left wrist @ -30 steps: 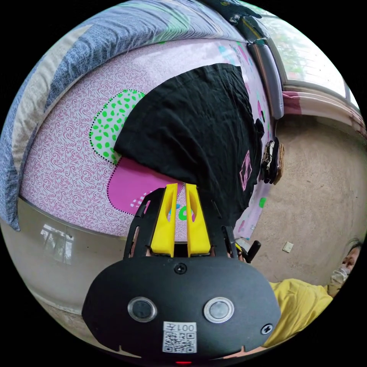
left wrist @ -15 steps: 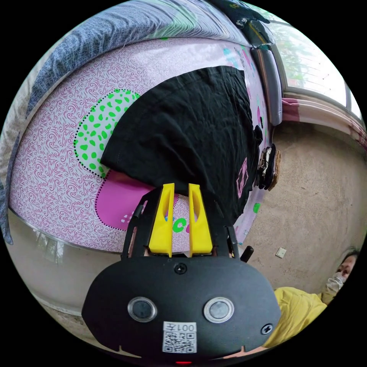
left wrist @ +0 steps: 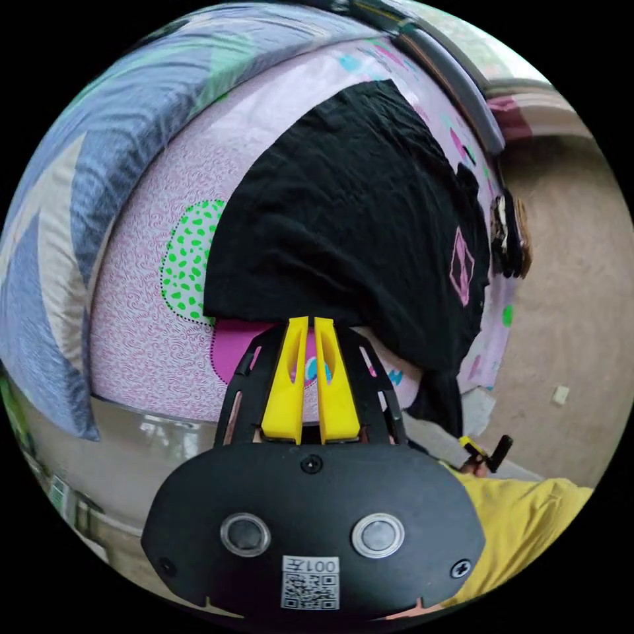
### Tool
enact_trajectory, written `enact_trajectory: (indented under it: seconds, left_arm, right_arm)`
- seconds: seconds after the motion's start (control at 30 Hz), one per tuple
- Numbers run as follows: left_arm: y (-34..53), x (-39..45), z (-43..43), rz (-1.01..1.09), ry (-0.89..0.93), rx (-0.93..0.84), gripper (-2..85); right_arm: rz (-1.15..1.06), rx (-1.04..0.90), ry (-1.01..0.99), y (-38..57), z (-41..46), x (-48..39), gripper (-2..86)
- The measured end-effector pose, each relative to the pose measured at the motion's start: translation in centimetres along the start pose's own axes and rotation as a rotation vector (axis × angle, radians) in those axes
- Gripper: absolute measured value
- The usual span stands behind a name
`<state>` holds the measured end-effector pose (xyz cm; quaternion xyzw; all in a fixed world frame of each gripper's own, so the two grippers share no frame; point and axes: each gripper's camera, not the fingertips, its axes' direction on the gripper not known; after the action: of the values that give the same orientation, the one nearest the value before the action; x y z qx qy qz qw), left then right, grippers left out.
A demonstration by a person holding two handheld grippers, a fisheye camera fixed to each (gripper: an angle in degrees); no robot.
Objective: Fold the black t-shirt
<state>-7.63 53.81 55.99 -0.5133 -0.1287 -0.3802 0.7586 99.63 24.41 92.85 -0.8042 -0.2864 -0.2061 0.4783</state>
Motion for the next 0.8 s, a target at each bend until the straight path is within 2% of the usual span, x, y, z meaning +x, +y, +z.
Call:
enact_trajectory:
  seconds: [0.27,0.47,0.6,0.8]
  left_arm:
    - [6.3,8.7,4.0,0.497,-0.515,-0.096,0.3]
    - [11.6,12.0,8.3,0.736,-0.748,-0.102,4.2]
    - [13.6,13.4,10.0,0.869,-0.829,-0.075,4.4]
    - [14.3,13.5,12.4,1.031,-0.900,-0.139,3.3]
  right_arm:
    - [0.007,0.038,-0.050,1.3,1.1,1.6,0.3]
    - [0.008,0.070,-0.114,2.4,1.6,3.5,0.3]
    - [0.031,0.106,-0.157,3.2,1.9,4.4,0.2]
    - [0.076,0.156,-0.137,5.0,2.3,3.1,0.3]
